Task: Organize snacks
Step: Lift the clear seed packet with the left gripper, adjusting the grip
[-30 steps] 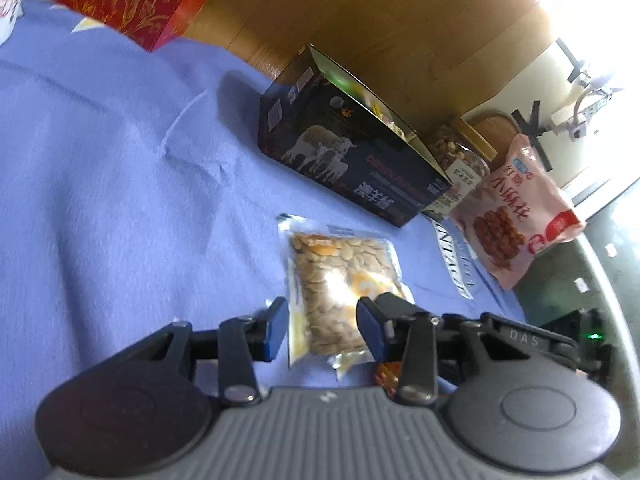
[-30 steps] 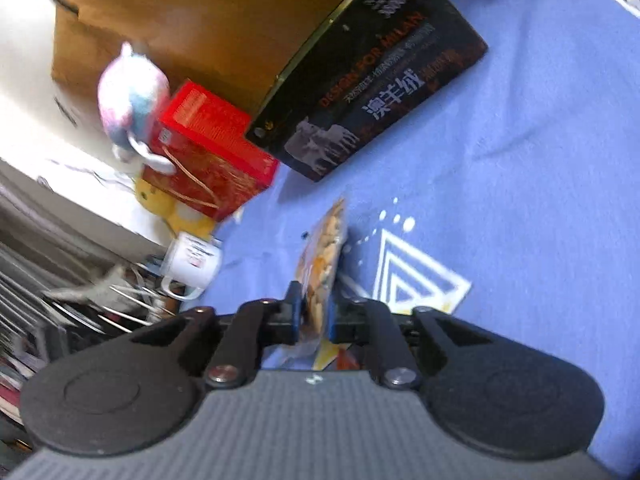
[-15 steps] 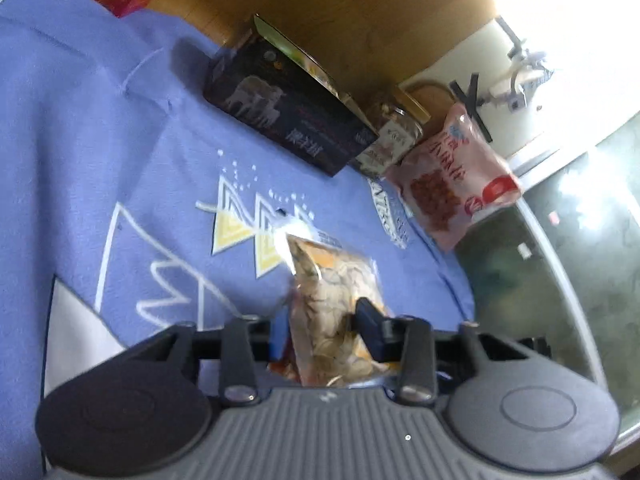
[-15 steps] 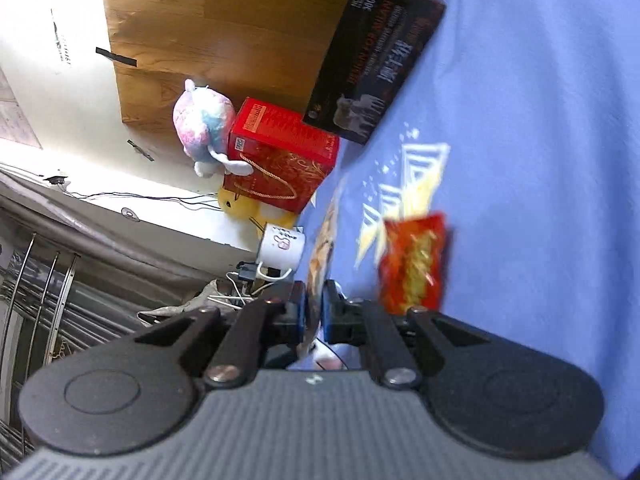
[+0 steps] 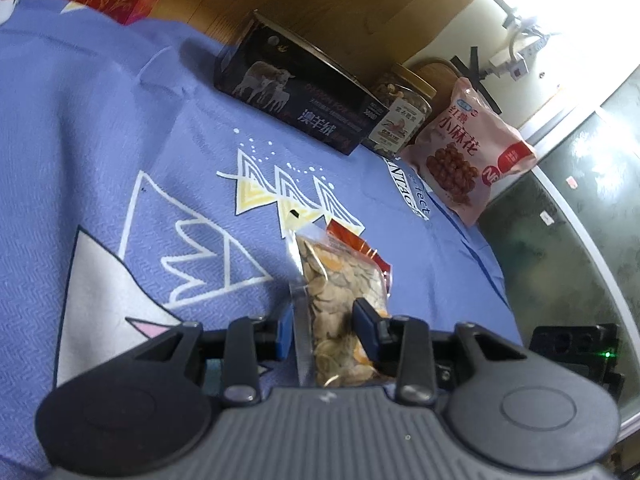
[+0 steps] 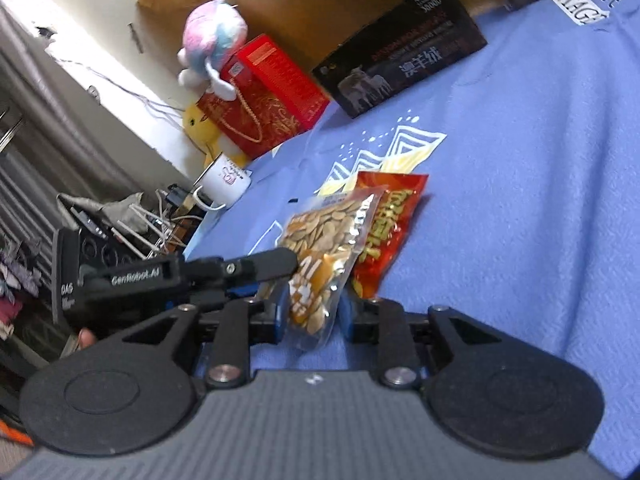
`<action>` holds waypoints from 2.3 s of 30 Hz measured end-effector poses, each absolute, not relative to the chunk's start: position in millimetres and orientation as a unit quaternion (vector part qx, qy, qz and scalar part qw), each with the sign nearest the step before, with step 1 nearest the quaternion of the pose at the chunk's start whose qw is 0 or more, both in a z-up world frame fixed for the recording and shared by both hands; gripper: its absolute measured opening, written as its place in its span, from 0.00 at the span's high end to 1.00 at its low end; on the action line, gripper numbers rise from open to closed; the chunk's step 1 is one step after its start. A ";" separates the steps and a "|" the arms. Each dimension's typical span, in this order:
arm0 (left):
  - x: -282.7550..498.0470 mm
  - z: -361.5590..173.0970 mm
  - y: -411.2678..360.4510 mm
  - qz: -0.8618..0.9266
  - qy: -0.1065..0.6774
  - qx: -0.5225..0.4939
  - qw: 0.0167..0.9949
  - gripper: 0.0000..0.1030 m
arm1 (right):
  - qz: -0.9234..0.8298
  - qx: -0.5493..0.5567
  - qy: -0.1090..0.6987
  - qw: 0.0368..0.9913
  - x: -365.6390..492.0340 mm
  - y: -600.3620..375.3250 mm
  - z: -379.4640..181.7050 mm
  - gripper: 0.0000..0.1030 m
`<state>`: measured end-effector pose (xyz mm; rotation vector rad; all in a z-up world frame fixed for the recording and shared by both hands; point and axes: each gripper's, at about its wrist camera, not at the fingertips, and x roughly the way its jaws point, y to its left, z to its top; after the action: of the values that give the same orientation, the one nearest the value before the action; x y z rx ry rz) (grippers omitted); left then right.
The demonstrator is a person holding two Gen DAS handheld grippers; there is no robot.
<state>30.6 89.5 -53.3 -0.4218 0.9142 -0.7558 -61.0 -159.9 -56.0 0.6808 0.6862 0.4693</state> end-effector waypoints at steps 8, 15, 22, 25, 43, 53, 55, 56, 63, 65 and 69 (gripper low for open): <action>13.2 -47.9 82.0 -0.339 0.403 -0.156 0.835 0.66 | 0.231 0.309 0.322 0.865 -64.0 -159.9 -56.9 0.72; 2.1 -40.5 72.9 -0.310 0.402 -0.122 0.853 0.66 | 0.232 0.301 0.319 0.868 -66.3 -160.6 -56.9 0.72; -0.8 -37.4 70.6 -0.293 0.410 -0.117 0.856 0.65 | 0.232 0.296 0.320 0.870 -67.2 -159.2 -56.2 0.72; -1.8 -36.6 69.5 -0.289 0.411 -0.116 0.857 0.65 | 0.231 0.297 0.320 0.870 -67.4 -158.4 -56.1 0.72; -3.2 -32.7 62.3 -0.276 0.416 -0.099 0.861 0.63 | 0.232 0.297 0.320 0.869 -67.1 -159.3 -56.0 0.72; -3.8 -31.6 60.0 -0.273 0.416 -0.091 0.863 0.62 | 0.233 0.297 0.320 0.869 -66.7 -160.0 -56.1 0.72; -3.3 -31.6 60.2 -0.273 0.416 -0.088 0.863 0.62 | 0.233 0.297 0.320 0.869 -66.7 -159.9 -56.1 0.72; -3.6 -31.4 59.6 -0.273 0.416 -0.087 0.863 0.62 | 0.233 0.297 0.320 0.869 -66.7 -159.9 -56.2 0.72; -3.5 -30.9 58.5 -0.271 0.415 -0.081 0.865 0.61 | 0.233 0.296 0.320 0.869 -66.7 -160.1 -56.3 0.72; -3.7 -31.0 58.2 -0.271 0.415 -0.081 0.864 0.61 | 0.233 0.296 0.320 0.869 -66.7 -160.1 -56.3 0.72; -3.9 -30.9 58.1 -0.271 0.415 -0.081 0.865 0.61 | 0.233 0.296 0.320 0.869 -66.7 -160.2 -56.1 0.72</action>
<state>-3.9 58.1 -30.9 -0.1691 0.8697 -0.5678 -66.7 -160.2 -56.1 0.6202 0.6699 0.4882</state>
